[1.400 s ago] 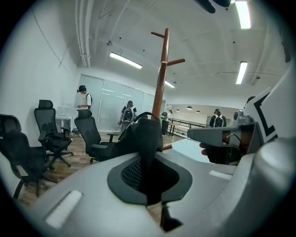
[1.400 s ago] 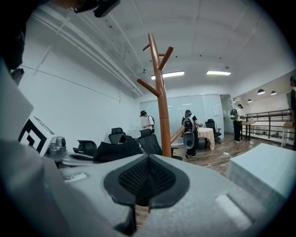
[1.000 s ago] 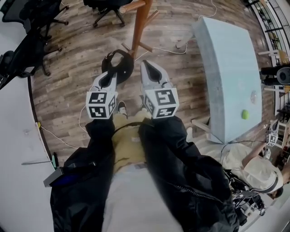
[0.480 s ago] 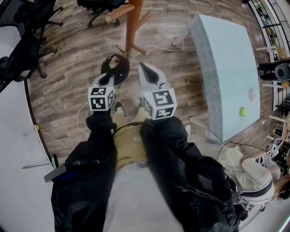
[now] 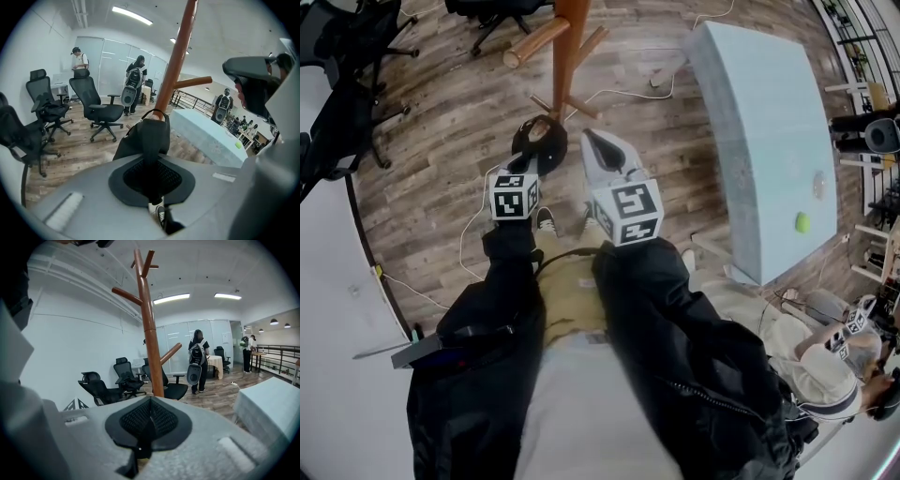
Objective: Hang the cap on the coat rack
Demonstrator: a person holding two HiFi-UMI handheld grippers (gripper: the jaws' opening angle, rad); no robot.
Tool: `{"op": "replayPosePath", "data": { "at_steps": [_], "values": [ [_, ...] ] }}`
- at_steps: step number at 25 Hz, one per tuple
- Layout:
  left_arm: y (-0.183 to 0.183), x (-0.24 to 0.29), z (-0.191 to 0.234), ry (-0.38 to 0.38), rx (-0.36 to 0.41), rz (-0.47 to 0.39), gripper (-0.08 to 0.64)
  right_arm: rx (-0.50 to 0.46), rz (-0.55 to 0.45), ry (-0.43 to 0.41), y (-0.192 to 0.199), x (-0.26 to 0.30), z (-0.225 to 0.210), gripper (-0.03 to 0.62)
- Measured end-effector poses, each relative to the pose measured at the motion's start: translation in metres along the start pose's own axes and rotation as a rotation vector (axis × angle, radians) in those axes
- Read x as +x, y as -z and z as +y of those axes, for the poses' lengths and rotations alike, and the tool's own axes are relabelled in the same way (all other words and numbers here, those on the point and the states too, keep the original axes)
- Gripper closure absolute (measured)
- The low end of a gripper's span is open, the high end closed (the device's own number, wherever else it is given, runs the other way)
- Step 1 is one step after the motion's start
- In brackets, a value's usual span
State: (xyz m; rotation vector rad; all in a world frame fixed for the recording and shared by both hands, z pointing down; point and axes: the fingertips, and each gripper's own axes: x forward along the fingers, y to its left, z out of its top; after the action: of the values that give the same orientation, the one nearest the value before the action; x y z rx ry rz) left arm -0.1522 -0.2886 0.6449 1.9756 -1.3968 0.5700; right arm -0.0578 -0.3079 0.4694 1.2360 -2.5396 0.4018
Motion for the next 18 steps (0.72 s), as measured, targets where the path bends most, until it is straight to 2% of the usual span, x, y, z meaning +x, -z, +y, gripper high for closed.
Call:
{"op": "replayPosePath", "data": {
  "at_steps": [13,18],
  "values": [
    [0.012,0.040,-0.006,0.010,-0.008,0.089,0.550,-0.021,-0.010,0.051,-0.005,-0.016,-0.022,0.597],
    [0.013,0.038,-0.011,0.025,-0.012,0.088,0.463,-0.024,-0.020,0.057,-0.005,-0.023,-0.028,0.597]
  ]
}}
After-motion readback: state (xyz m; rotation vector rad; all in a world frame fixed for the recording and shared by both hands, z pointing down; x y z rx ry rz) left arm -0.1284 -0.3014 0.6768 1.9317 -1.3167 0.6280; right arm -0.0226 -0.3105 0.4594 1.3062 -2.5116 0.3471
